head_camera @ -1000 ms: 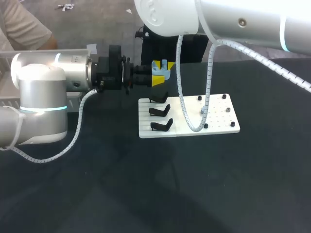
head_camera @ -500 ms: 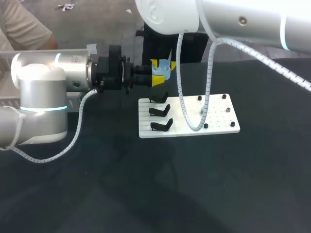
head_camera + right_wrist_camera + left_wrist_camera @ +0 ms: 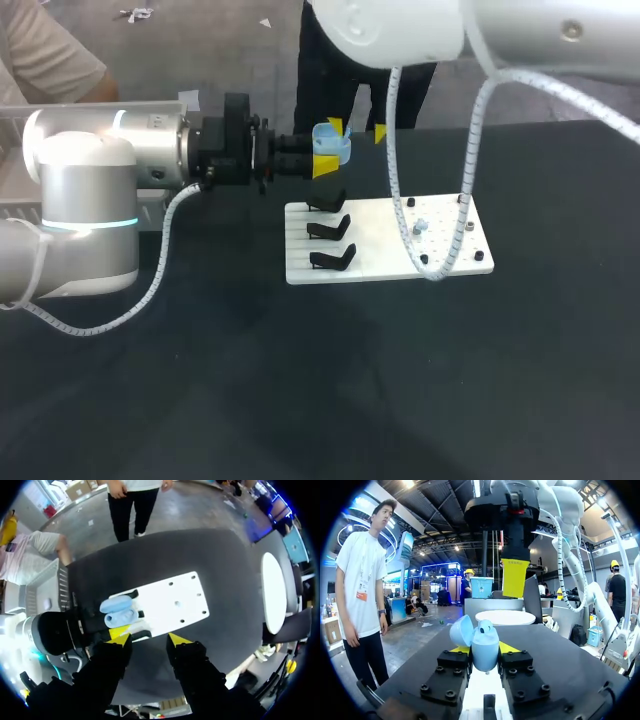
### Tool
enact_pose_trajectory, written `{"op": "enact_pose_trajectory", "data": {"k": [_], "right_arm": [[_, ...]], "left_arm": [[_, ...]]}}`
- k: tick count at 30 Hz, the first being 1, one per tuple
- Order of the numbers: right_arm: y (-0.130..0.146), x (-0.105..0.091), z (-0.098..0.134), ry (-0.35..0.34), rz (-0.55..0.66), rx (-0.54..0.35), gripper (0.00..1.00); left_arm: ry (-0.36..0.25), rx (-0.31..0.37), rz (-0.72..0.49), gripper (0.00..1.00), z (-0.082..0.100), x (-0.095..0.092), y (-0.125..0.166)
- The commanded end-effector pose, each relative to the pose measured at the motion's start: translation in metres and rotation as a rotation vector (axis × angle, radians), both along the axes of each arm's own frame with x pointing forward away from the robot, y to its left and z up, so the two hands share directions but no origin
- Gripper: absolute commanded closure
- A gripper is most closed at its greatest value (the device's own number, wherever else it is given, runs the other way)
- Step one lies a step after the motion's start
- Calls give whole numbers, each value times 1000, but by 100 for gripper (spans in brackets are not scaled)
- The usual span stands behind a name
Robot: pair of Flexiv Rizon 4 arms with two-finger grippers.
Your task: Pick up each earbud case from the left stands, insert the matching earbuds, close the lid, and place the case in the box.
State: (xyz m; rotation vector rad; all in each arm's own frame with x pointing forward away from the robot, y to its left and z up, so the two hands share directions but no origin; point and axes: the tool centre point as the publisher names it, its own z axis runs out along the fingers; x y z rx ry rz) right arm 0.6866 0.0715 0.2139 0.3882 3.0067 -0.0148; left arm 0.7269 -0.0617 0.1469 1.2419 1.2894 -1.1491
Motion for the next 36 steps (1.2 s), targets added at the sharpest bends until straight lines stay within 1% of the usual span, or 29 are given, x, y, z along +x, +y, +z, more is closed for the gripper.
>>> {"op": "enact_pose_trajectory", "data": {"k": [1,2,3,7,8,10,12,14,34,35,36], "right_arm": [[-28,-33,-5,-118,8,41,52],[-31,-37,-7,-115,13,39,40],[-34,-40,-7,-119,12,34,0],[-47,-52,-13,-120,5,36,0],[-50,-55,-14,-133,1,33,0],[-55,-59,-16,-128,8,43,0],[-58,-63,-17,-147,11,34,0],[-62,-65,-20,-173,-13,15,0],[-62,-65,-20,-173,-13,15,0],[-62,-63,-22,-182,-18,44,0],[-63,-60,-25,-214,-37,84,0]], "left_arm": [[-5,-5,7,100,-1,-2,0],[-5,-5,7,100,-1,-2,0],[-5,-5,7,100,-1,-2,0],[-5,-5,7,100,-1,-2,0],[-5,-5,7,100,-1,-2,0],[-5,-5,7,100,-1,-2,0],[-5,-5,7,100,-1,-2,0],[-5,-5,7,100,-1,-2,0],[-5,-5,7,100,-1,-2,0],[-5,-5,7,100,-1,-2,0],[-5,-5,7,100,-1,-2,0]]}}
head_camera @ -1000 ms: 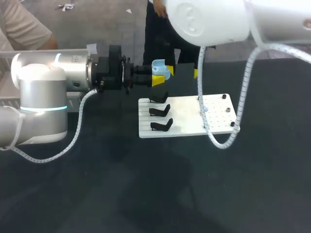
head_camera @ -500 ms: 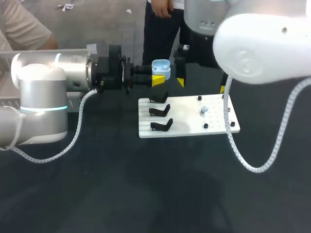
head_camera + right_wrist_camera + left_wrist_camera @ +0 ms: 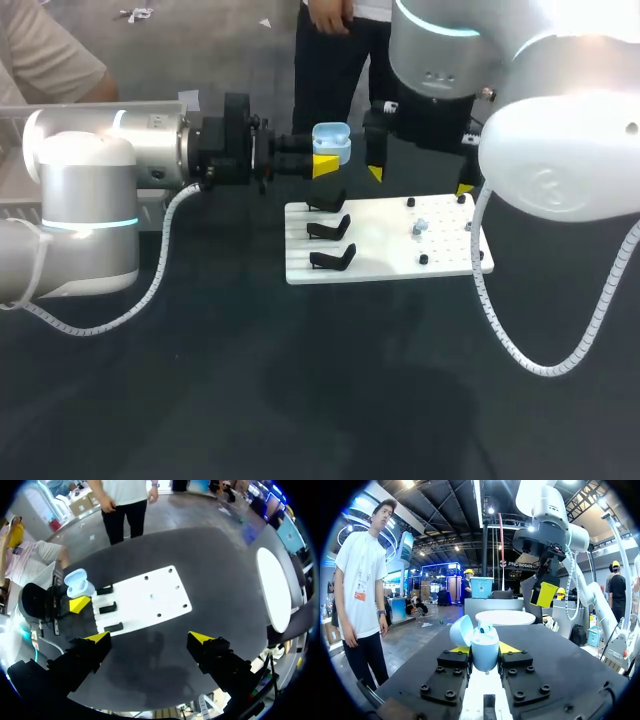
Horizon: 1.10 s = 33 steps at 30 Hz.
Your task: Pick up each earbud case from the left stands, insert the matching earbuds, close the lid, and place the case in the box.
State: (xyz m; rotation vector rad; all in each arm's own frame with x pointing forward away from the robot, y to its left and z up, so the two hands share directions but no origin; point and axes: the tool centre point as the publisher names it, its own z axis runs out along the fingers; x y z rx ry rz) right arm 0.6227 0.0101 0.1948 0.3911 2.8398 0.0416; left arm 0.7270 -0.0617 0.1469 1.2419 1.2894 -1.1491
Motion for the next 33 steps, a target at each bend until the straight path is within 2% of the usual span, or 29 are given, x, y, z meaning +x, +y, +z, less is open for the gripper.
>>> {"op": "enact_pose_trajectory", "data": {"k": [1,2,4,5,8,11,12,23,29,31,33], "right_arm": [[-2,5,-8,-45,-8,59,0],[-3,6,-10,-69,-7,121,0],[-5,9,-14,-92,-7,112,0],[-7,10,-16,-109,-24,148,0],[-10,13,-22,-137,-20,170,0],[-13,18,-30,-135,-11,165,0],[-14,19,-33,-118,-5,191,0],[-20,36,-73,-46,28,249,0],[-25,46,-96,-31,28,246,0],[-26,49,-104,-31,33,221,0],[-28,52,-110,-16,27,256,0]], "left_arm": [[-5,-4,7,100,-1,-2,0],[-5,-4,7,100,-1,-2,0],[-5,-4,7,100,-1,-2,0],[-5,-4,7,100,-1,-2,0],[-5,-4,7,100,-1,-2,0],[-5,-4,7,100,-1,-2,0],[-5,-4,7,100,-1,-2,0],[-5,-4,7,100,-1,-2,0],[-5,-4,7,100,-1,-2,0],[-5,-4,7,100,-1,-2,0],[-5,-4,7,100,-1,-2,0]]}}
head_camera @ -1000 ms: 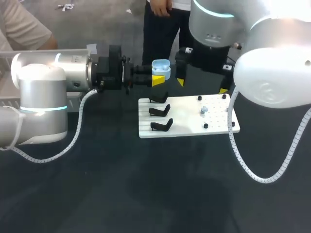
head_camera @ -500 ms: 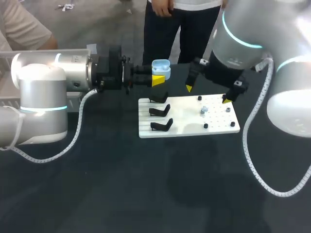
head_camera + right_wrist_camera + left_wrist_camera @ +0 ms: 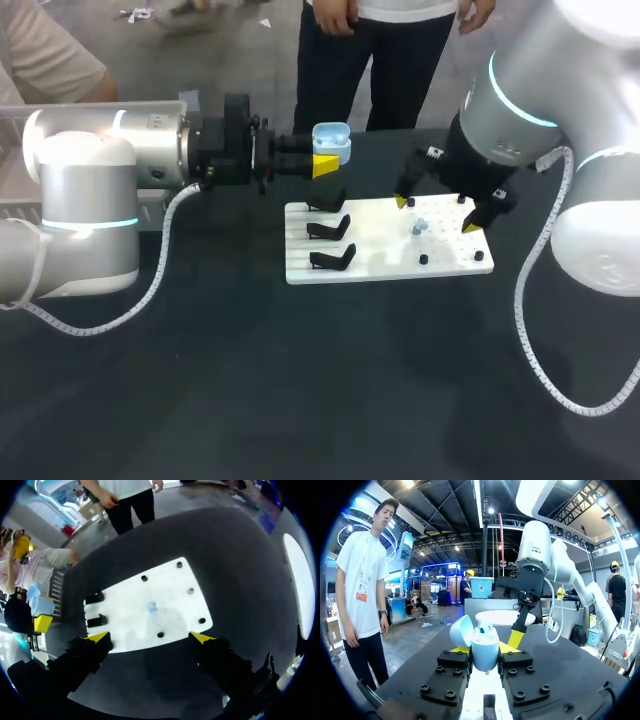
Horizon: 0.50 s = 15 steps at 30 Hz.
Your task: Pick up each earbud case from the left stands, insert the matching earbuds, close the lid, and place the case in the box.
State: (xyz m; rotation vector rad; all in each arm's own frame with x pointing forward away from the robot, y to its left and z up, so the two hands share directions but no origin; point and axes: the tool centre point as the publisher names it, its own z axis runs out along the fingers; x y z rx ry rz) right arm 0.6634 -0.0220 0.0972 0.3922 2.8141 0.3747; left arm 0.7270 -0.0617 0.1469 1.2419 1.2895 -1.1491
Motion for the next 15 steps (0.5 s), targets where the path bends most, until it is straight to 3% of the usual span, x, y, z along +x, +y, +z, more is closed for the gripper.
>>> {"op": "enact_pose_trajectory", "data": {"k": [1,15], "right_arm": [[4,12,-15,17,2,25,0],[4,29,-42,64,27,51,0]], "left_arm": [[-5,-5,7,100,-1,-2,0],[-5,-5,7,100,-1,-2,0]]}}
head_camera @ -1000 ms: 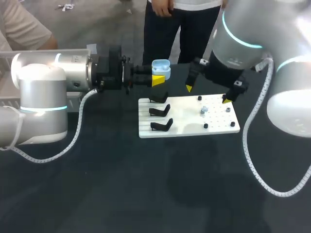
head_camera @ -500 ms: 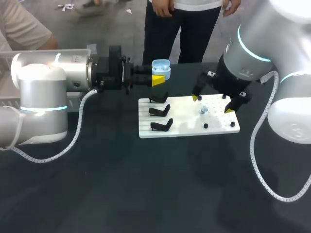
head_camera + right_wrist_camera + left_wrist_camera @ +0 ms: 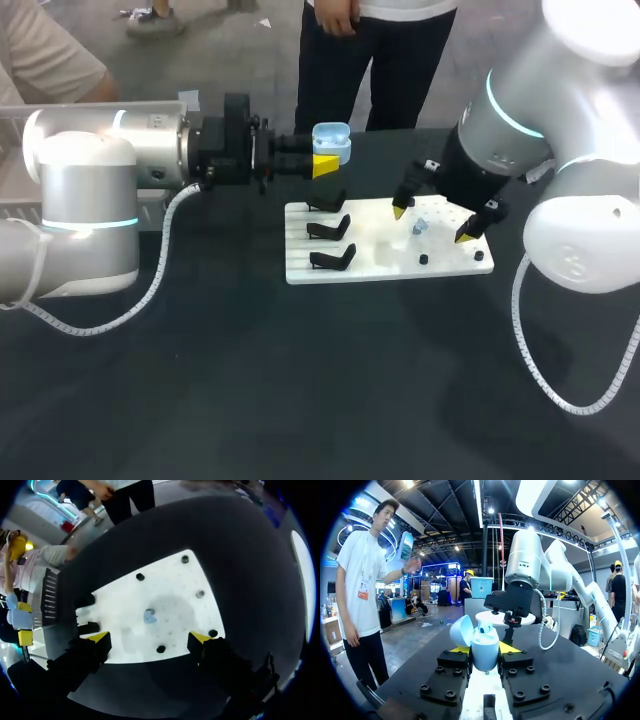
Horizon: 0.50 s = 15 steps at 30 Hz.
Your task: Pick up each earbud case from the left stands, insert the matching earbuds, close the lid, and place the case in the box.
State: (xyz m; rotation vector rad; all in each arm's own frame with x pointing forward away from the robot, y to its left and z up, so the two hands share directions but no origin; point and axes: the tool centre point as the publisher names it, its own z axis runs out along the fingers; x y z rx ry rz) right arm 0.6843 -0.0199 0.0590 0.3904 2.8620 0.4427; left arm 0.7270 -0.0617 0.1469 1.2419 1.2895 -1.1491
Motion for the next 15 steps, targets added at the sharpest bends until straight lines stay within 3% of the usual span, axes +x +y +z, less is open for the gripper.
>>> {"op": "enact_pose_trajectory", "data": {"k": [1,4,15], "right_arm": [[3,9,-5,18,15,6,0],[4,10,-8,21,24,4,0],[6,14,-17,30,30,15,22]], "left_arm": [[-5,-4,7,100,-1,-2,0],[-5,-4,7,100,-1,-2,0],[-5,-4,7,100,-1,-2,0]]}}
